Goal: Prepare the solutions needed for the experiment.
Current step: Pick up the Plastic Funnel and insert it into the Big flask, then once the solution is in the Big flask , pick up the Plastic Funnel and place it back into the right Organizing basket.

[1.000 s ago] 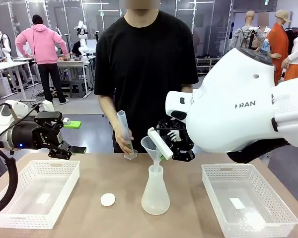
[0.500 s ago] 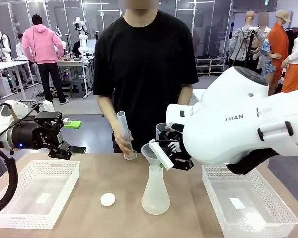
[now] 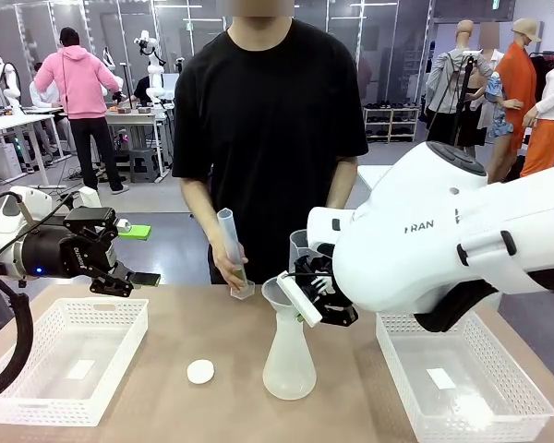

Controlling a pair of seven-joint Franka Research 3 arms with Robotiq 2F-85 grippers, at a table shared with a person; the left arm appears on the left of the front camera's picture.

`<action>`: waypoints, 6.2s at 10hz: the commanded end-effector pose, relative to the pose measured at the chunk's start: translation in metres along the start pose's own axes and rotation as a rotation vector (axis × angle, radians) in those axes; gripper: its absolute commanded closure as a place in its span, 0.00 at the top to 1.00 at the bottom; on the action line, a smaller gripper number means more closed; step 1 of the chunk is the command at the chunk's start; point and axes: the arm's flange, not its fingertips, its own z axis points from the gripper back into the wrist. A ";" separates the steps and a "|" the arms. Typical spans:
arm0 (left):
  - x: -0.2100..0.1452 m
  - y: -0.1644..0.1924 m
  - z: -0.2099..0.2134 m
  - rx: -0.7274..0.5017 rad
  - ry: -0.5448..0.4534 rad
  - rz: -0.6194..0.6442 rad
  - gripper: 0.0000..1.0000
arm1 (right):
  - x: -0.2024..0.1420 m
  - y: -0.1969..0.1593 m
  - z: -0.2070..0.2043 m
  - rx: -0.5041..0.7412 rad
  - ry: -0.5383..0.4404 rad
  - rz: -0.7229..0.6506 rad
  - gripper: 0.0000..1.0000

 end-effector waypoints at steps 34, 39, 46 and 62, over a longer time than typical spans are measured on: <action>0.000 -0.002 -0.001 -0.015 0.001 0.000 1.00 | 0.030 0.000 0.179 -0.025 0.176 -0.159 0.23; 0.000 -0.002 -0.001 -0.015 0.001 0.000 1.00 | 0.010 0.010 0.176 0.048 0.242 -0.351 0.23; 0.000 -0.002 -0.001 -0.015 0.001 0.000 1.00 | -0.034 0.089 0.174 0.155 0.219 -0.995 0.23; 0.000 -0.002 -0.001 -0.015 0.001 0.000 1.00 | -0.098 0.207 0.107 0.161 -0.805 -2.242 0.23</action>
